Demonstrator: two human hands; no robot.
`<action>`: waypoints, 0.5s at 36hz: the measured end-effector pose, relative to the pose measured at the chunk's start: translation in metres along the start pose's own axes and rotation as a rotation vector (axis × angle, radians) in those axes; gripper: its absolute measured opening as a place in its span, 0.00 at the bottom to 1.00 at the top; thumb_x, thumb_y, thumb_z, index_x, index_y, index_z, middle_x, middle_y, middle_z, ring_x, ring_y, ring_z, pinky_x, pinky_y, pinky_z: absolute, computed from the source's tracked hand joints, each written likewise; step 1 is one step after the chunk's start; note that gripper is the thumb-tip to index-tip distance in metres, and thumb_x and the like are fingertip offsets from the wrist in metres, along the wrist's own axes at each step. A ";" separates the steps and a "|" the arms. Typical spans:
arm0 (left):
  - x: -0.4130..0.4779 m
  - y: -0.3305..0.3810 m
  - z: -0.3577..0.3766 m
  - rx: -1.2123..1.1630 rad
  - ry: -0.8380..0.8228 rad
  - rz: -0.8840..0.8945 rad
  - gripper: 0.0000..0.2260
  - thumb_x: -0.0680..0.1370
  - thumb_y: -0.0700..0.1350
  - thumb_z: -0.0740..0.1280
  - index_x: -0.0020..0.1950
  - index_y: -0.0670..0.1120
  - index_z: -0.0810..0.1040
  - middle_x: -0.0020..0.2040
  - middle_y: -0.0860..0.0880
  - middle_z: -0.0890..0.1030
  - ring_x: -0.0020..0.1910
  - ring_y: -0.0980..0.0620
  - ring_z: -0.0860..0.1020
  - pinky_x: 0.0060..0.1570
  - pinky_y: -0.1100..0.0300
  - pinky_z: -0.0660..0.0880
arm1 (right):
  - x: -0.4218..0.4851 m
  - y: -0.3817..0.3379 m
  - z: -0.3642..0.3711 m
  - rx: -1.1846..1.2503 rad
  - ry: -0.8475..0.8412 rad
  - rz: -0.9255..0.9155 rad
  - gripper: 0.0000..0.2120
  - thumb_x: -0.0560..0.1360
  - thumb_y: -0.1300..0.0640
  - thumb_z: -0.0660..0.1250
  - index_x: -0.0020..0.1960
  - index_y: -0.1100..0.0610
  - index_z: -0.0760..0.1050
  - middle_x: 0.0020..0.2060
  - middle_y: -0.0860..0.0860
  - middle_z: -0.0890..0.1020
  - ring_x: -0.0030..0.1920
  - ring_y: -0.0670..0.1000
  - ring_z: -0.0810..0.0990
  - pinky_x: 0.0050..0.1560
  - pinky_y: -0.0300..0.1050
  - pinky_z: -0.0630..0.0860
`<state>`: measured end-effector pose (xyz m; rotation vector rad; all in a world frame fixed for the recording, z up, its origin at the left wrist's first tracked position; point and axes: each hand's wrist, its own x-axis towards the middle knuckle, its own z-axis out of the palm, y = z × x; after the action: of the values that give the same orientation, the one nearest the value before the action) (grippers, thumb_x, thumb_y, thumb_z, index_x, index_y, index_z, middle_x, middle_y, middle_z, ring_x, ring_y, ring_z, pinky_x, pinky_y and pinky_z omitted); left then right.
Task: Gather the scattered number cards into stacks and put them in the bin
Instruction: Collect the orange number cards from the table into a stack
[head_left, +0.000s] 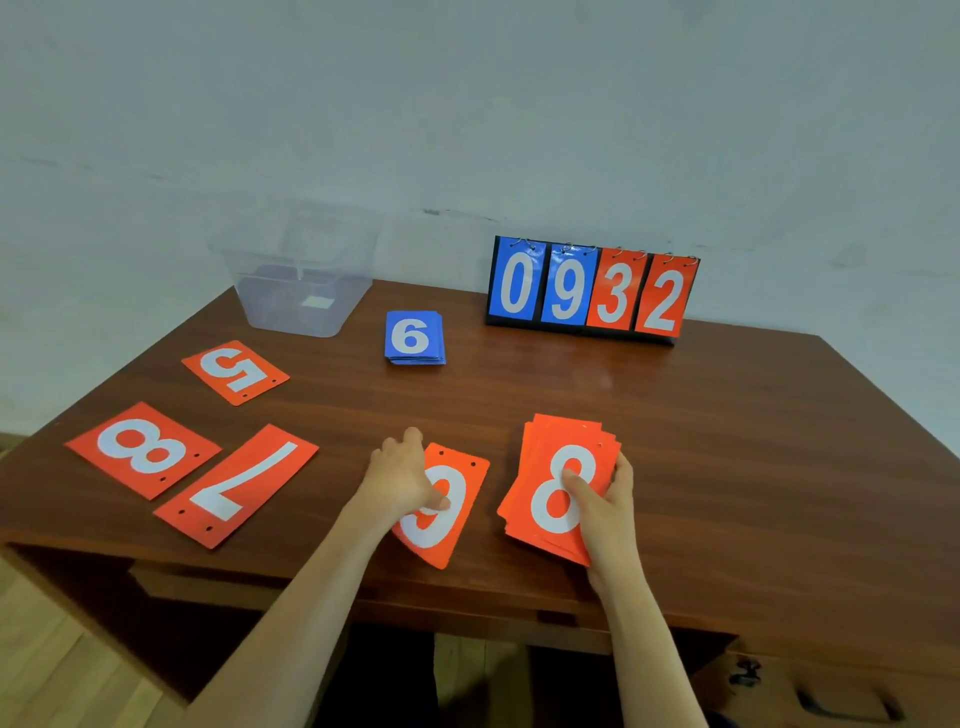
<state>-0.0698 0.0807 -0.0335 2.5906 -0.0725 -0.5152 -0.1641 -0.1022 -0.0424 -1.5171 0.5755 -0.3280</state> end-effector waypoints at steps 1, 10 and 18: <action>0.001 -0.003 -0.001 -0.058 0.002 -0.007 0.34 0.70 0.45 0.75 0.71 0.45 0.61 0.68 0.43 0.69 0.67 0.43 0.69 0.61 0.49 0.73 | 0.000 0.001 0.000 0.001 -0.011 0.002 0.26 0.77 0.61 0.64 0.73 0.56 0.61 0.65 0.55 0.73 0.56 0.52 0.75 0.40 0.34 0.71; -0.020 0.002 -0.009 -0.870 0.107 0.153 0.18 0.74 0.48 0.70 0.62 0.50 0.69 0.57 0.51 0.77 0.52 0.51 0.79 0.45 0.57 0.79 | 0.005 0.015 0.010 -0.057 -0.034 -0.032 0.29 0.77 0.54 0.66 0.73 0.49 0.57 0.63 0.50 0.74 0.55 0.52 0.78 0.48 0.46 0.80; -0.027 0.025 0.027 -0.576 0.232 0.381 0.13 0.72 0.47 0.72 0.54 0.47 0.74 0.50 0.53 0.79 0.48 0.56 0.77 0.42 0.68 0.74 | 0.000 0.007 0.029 0.115 -0.126 -0.009 0.17 0.81 0.49 0.57 0.68 0.46 0.61 0.55 0.46 0.78 0.50 0.48 0.81 0.39 0.39 0.80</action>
<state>-0.1035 0.0502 -0.0340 1.9864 -0.2874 -0.0717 -0.1491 -0.0777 -0.0508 -1.4189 0.4433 -0.2662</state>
